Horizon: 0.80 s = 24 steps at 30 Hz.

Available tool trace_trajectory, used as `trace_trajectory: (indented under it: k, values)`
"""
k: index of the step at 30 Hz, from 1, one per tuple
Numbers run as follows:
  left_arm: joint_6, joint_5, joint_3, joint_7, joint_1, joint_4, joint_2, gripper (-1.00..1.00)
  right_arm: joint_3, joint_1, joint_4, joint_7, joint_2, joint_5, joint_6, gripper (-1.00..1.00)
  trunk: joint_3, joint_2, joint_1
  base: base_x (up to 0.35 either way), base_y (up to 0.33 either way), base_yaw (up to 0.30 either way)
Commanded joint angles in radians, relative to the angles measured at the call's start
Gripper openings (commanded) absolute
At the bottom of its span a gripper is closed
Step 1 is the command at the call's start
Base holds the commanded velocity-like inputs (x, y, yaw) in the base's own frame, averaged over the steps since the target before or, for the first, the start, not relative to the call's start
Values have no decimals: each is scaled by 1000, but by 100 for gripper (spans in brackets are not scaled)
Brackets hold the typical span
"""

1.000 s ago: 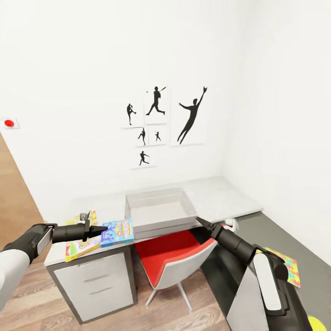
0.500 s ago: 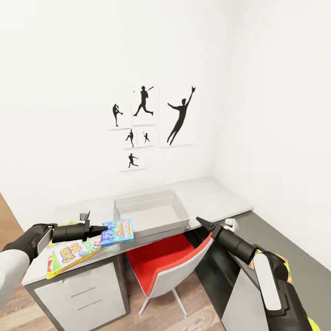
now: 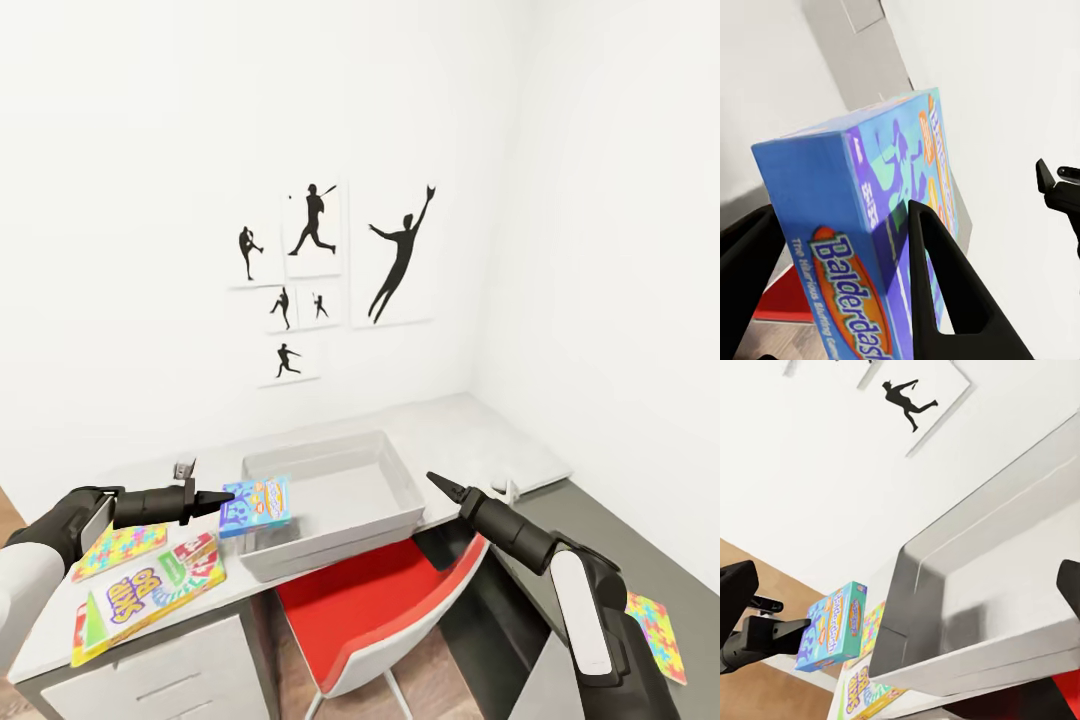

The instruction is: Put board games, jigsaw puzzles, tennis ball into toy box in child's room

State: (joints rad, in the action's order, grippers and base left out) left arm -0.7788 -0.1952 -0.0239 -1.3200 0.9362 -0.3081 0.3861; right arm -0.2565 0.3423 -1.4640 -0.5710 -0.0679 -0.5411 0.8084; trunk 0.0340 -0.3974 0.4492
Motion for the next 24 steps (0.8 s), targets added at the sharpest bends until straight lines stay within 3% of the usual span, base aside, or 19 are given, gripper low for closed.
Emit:
trace_trajectory:
  k: [1, 16, 24]
  values:
    - [-11, -6, -1, -2, 1, 0, 0, -100, -3, 1, -1, -3, -1, 0, 7, 100, 2, -3, 1, 94, 2, -49]
    - [-11, -6, -1, -3, 1, 0, 0, -100, -3, 1, 0, -3, -1, 0, 8, 100, -14, -3, 1, 19, 1, -175]
    - [-11, -7, -1, -4, 1, 0, 0, -100, -3, 1, -1, -2, -1, 0, 8, 100, -16, -3, 1, 133, 63, -41]
